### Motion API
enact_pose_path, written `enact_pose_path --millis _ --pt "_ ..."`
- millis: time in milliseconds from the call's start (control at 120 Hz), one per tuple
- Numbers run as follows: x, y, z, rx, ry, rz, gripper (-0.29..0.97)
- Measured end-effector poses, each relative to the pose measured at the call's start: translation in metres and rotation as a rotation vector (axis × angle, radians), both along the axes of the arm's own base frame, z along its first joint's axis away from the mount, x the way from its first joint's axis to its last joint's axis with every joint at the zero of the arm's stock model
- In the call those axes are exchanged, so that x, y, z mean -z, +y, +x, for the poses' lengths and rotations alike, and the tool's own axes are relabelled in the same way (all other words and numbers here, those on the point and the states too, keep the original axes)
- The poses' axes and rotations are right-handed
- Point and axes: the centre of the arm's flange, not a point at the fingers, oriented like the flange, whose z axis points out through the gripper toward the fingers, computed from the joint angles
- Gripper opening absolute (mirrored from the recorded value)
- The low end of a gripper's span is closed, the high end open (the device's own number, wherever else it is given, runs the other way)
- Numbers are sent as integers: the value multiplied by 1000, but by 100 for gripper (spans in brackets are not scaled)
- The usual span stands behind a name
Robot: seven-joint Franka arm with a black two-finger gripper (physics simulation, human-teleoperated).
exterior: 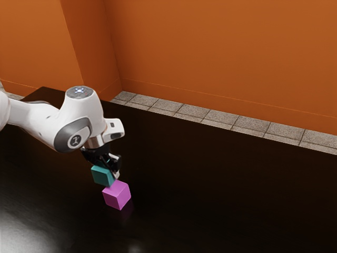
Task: Pick up the blue block with one arm, and put the blue block on the pink block with one arm
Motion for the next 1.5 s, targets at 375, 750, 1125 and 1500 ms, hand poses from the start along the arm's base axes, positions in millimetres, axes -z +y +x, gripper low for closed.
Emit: enact_pose_path --millis 375,750,1125,1500 --pt "1 -23 -9 43 -3 -3 33" --pt "-1 -32 -14 60 -15 -6 33" --pt "-2 -37 -18 70 -18 -7 33" --pt "-1 -47 -21 90 -26 -8 33"
